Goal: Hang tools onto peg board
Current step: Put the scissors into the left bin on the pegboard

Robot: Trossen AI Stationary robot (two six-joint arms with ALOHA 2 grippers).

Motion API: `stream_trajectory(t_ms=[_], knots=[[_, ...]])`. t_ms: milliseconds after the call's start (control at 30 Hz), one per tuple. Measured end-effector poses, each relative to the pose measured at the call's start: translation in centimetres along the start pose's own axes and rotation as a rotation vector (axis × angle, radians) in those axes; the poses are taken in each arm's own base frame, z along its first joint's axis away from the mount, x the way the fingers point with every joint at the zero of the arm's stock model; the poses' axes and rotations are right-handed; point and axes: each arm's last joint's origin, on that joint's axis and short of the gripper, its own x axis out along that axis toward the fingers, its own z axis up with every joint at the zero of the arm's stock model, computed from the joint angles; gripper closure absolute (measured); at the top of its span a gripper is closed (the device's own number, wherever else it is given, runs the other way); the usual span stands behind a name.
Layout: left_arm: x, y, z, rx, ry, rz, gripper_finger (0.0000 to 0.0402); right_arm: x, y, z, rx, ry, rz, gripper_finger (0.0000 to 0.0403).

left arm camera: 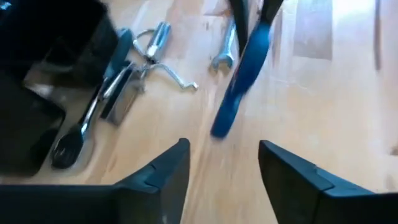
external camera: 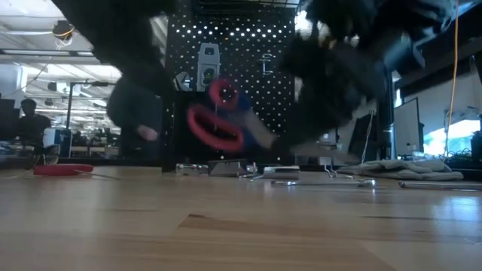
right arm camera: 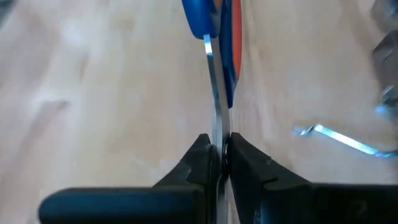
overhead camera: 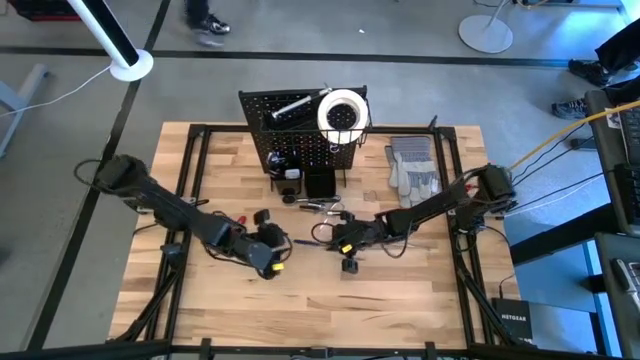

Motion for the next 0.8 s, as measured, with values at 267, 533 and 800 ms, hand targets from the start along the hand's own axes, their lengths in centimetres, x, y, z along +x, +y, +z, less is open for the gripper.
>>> stream_trajectory(t_ms=[267, 533, 800], knots=[[-3.6, 1.5, -2.9, -0.184, -0.218, -0.050, 0.0210, -2.8, 0.3, 2.2, -0.001, -0.095, 0.022, 0.0365], [-3.6, 2.1, -4.1, -0.316, -0.491, -0.196, 0.0208, -5.1, 1.0, 5.4, 0.013, -0.350, 0.134, 0.0365], [-4.4, 3.1, -1.4, -0.279, -0.735, -0.186, 0.0208, -5.0, 0.3, 6.9, 0.028, -0.540, 0.172, 0.0365]])
